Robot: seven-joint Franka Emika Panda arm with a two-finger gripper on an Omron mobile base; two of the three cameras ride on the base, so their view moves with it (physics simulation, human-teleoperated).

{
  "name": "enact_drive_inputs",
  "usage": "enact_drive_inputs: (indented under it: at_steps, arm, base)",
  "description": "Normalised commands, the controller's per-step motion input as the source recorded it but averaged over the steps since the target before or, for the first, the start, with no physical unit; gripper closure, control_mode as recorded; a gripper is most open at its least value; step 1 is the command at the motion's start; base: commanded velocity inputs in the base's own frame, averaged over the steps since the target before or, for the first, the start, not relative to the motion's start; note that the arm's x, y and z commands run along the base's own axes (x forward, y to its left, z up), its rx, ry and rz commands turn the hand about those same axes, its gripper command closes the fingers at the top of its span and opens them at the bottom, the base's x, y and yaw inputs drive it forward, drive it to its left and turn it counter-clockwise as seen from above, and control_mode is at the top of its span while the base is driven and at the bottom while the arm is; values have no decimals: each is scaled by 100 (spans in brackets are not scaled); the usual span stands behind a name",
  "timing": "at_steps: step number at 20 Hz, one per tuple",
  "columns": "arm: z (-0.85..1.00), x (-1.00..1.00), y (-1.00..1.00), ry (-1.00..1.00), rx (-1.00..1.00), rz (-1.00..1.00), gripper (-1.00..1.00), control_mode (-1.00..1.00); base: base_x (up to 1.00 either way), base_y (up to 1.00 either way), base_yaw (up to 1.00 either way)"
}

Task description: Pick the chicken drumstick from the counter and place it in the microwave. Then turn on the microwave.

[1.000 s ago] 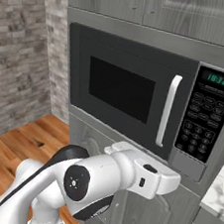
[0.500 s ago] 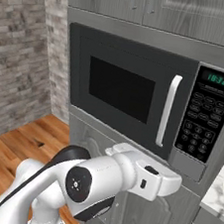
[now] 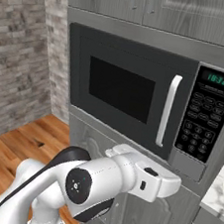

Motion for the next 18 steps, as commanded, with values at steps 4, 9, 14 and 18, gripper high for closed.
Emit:
enact_drive_inputs:
  at_steps: [4, 9, 14, 18]
  arm:
    - [0, 3, -3, 0, 0, 0, -100, -100]
    - [0, 12, -4, 0, 0, 0, -100, -100]
    - [0, 20, -9, 0, 0, 0, -100, -100]
    - [-3, 23, -18, 0, 0, 0, -100, -100]
  base:
    - [0, 0, 0]
    - [0, 0, 0]
    - [0, 0, 0]
    - [0, 0, 0]
